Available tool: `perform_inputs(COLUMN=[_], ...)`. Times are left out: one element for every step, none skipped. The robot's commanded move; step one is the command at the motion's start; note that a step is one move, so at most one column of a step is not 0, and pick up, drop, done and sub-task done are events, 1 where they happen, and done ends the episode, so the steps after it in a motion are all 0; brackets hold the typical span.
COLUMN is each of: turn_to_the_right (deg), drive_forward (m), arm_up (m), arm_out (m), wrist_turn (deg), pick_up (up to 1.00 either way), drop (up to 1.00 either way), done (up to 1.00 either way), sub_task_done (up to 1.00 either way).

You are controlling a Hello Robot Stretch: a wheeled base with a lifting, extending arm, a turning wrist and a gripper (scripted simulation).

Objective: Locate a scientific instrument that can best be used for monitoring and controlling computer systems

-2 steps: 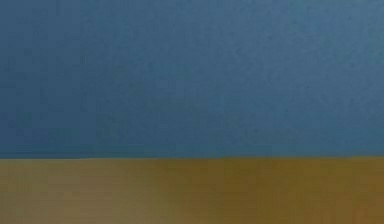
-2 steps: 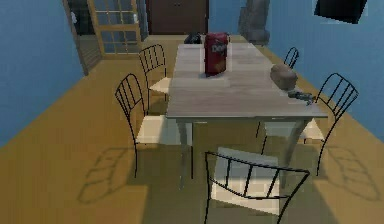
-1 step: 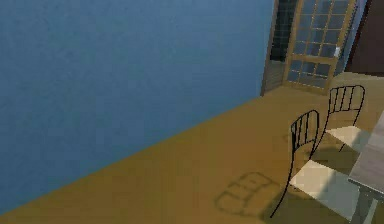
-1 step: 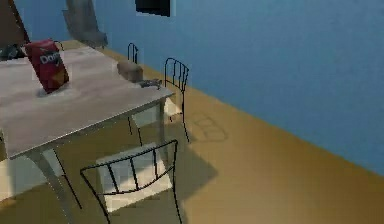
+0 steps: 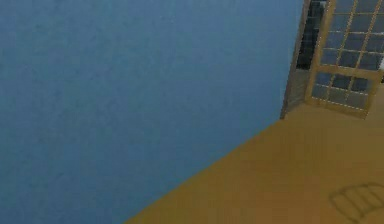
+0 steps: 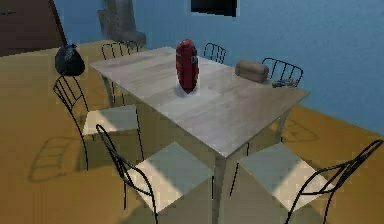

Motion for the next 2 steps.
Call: perform_inputs(turn_to_the_right=[3.0,0.0], drive_forward=[0.00,0.40], arm_up=[0.00,0.00], arm_out=[0.00,0.00], wrist_turn=[0.0,0.0], pick_up=[0.00,0.00], drop=[0.00,0.00], done=[0.00,0.00], sub_task_done=[0.00,0.00])
